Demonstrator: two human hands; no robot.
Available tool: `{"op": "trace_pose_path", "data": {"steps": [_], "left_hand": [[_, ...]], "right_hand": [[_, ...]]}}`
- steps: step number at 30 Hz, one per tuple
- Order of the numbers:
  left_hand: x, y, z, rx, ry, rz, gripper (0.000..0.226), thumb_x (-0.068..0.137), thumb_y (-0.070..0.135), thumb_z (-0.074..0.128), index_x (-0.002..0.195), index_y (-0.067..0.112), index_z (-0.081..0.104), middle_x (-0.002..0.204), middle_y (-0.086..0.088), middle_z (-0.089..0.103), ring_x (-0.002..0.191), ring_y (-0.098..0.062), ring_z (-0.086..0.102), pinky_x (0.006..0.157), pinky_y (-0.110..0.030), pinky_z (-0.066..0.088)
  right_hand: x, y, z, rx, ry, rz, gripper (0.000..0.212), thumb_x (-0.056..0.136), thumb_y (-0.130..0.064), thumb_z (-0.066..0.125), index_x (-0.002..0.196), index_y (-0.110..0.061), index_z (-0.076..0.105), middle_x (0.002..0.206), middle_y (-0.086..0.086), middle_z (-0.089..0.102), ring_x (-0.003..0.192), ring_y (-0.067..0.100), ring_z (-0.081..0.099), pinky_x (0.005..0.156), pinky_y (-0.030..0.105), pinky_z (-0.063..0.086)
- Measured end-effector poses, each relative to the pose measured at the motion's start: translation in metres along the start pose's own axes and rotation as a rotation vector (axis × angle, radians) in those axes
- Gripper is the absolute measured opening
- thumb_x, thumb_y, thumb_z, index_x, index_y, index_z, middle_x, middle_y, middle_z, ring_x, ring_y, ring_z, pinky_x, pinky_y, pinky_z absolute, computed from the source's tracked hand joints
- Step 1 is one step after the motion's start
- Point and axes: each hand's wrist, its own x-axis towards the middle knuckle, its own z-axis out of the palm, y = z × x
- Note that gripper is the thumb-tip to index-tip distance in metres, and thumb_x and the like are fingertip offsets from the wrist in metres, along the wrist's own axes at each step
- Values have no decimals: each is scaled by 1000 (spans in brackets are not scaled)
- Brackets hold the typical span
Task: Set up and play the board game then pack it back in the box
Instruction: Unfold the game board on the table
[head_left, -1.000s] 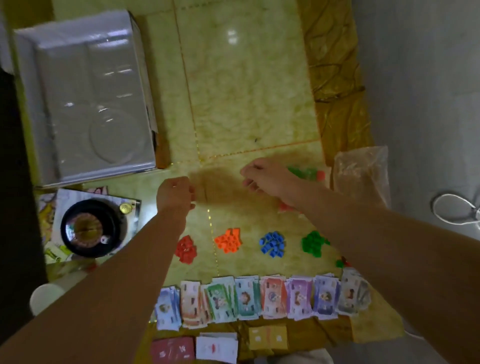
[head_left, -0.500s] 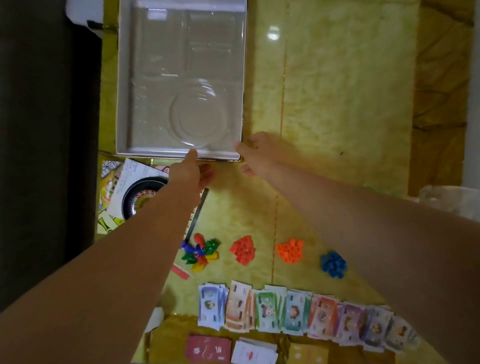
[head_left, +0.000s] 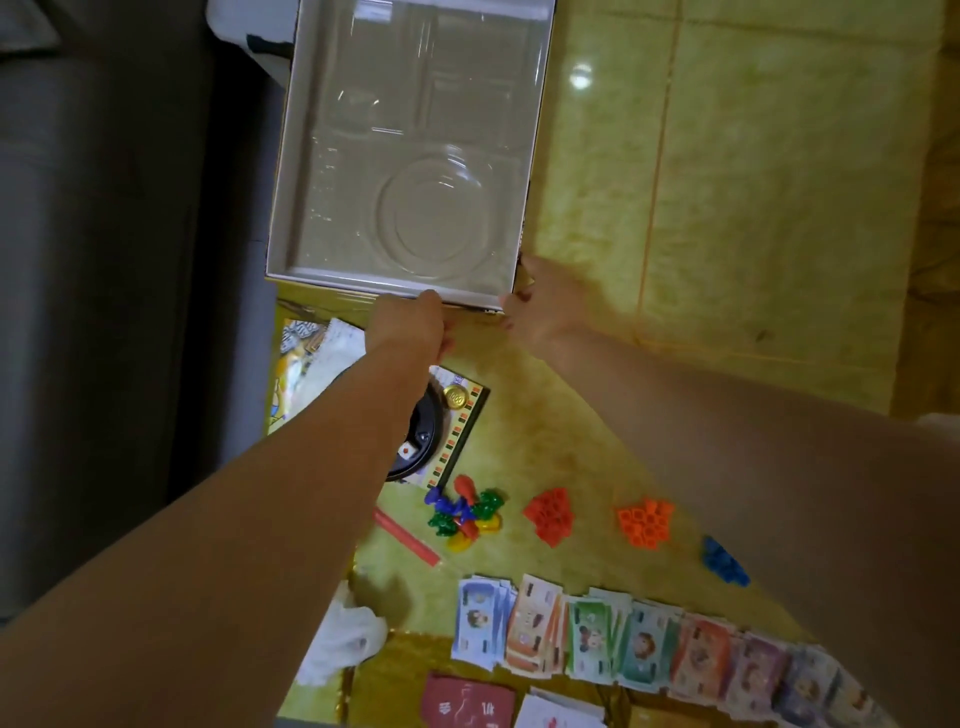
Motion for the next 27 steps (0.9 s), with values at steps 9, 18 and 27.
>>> {"op": "trace_pose_path", "data": {"steps": [9,18,27], "left_hand": [[-17,-55,-51,656,333,-143,53,92,38,50,137,12,40,143,-19,28,131,-38,27,104,-46,30],[-17,-94,-56,399,180,-81,45,93,28,51,133,10,40,134,-22,47,124,-39,46,103,-39,38],[-14,-104,-72,392,239,12,38,93,20,49,131,15,50,136,-15,47,120,-34,50,97,-36,40]], "right_hand": [[-50,11,20,-234,-84,25,42,89,-33,60,123,-9,51,118,6,58,108,26,57,90,35,48],[-72,20,61,-287,-221,-97,31,91,-30,62,110,-7,53,101,9,57,91,26,54,66,29,36],[-65,36,34,-178,-213,42,35,94,-10,51,63,-15,36,69,11,44,75,25,49,66,34,35]]}}
